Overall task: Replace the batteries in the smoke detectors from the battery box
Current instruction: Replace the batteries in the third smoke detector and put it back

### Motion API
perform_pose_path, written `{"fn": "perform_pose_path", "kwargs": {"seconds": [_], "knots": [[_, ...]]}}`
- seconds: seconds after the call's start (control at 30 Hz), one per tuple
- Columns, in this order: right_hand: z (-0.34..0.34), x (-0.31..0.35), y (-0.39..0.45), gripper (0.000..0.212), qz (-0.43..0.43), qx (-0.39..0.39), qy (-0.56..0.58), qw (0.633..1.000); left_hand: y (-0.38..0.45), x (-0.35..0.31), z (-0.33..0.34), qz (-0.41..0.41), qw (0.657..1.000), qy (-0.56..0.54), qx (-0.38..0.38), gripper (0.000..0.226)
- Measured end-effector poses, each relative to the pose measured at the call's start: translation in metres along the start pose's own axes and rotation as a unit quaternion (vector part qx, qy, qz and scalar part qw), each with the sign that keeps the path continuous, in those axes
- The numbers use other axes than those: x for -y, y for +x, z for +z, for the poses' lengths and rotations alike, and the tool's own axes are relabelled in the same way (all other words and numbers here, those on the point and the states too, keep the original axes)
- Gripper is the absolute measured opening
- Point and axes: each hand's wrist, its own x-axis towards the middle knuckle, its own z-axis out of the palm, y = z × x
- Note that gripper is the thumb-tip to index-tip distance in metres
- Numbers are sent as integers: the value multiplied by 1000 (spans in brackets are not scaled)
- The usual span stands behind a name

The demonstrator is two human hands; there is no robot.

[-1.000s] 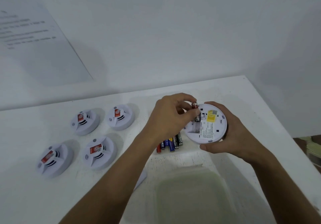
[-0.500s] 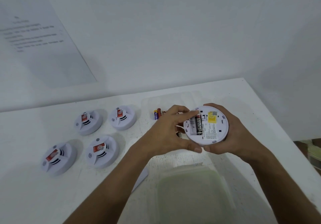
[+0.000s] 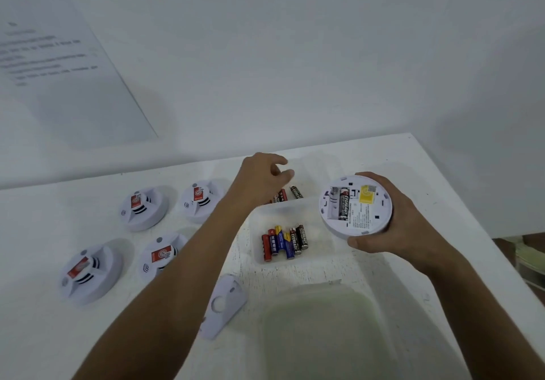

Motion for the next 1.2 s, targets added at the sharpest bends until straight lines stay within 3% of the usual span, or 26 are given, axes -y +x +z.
{"fn": "perform_pose_path", "kwargs": {"seconds": [0.17, 0.27, 0.53, 0.73, 0.93, 1.07, 1.2], "knots": [[0, -7, -2, 89, 16, 4, 14, 1000, 32, 12, 23, -44, 988, 117, 86, 55], [0, -11, -4, 89, 26, 7, 12, 1000, 40, 10, 32, -52, 979, 168, 107, 36], [0, -15, -3, 89, 33, 1, 4, 999, 42, 13, 42, -70, 987, 96, 110, 36], [1, -11, -3, 89, 27, 2, 6, 1000, 24, 0, 35, -40, 999, -5, 24, 20], [6, -7, -2, 90, 13, 9, 7, 1000, -41, -37, 8, 78, 980, -141, -120, 29], [16, -3, -1, 92, 3, 17, 19, 1000, -86, -38, 7, 157, 974, -115, -115, 23], [29, 4, -1, 90, -4, 25, 26, 999, -106, -17, 17, 247, 952, -18, -177, 16]]}}
